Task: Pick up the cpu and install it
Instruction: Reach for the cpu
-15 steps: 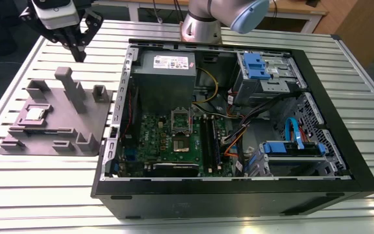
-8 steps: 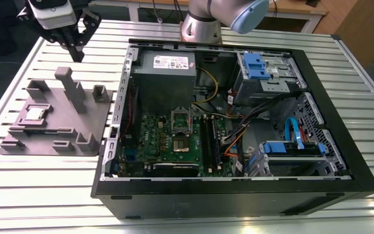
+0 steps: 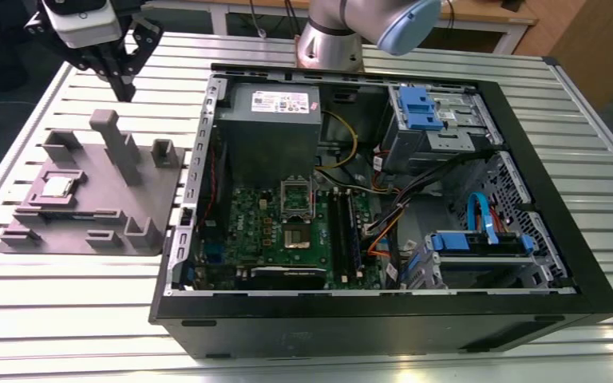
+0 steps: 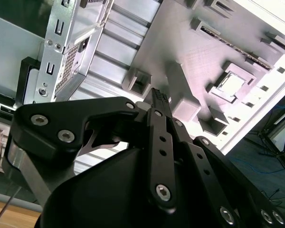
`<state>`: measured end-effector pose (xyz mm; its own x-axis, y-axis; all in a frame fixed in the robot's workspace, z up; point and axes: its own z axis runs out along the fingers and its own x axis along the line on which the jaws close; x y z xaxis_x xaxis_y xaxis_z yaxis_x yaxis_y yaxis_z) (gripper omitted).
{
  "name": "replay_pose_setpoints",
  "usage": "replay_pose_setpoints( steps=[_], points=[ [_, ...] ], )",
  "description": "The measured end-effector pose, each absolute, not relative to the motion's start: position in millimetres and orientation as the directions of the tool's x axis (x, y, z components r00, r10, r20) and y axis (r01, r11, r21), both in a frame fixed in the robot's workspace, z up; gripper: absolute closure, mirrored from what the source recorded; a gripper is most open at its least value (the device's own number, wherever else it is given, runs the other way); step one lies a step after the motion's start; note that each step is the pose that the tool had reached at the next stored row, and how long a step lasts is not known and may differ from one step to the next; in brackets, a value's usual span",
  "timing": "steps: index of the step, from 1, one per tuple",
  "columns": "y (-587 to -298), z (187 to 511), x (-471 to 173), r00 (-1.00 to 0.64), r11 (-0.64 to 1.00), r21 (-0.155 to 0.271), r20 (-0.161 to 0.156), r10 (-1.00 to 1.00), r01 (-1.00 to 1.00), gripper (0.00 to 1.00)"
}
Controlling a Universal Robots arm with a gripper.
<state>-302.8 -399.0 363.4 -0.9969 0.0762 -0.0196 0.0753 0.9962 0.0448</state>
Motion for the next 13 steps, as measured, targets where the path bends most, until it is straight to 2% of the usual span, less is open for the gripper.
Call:
replay_pose_setpoints(
  steps=[13],
  points=[
    [-399.0,363.3,-305.5,-0.997,0.996,0.045,-0.020,0.076,0.075,0.89]
  ],
)
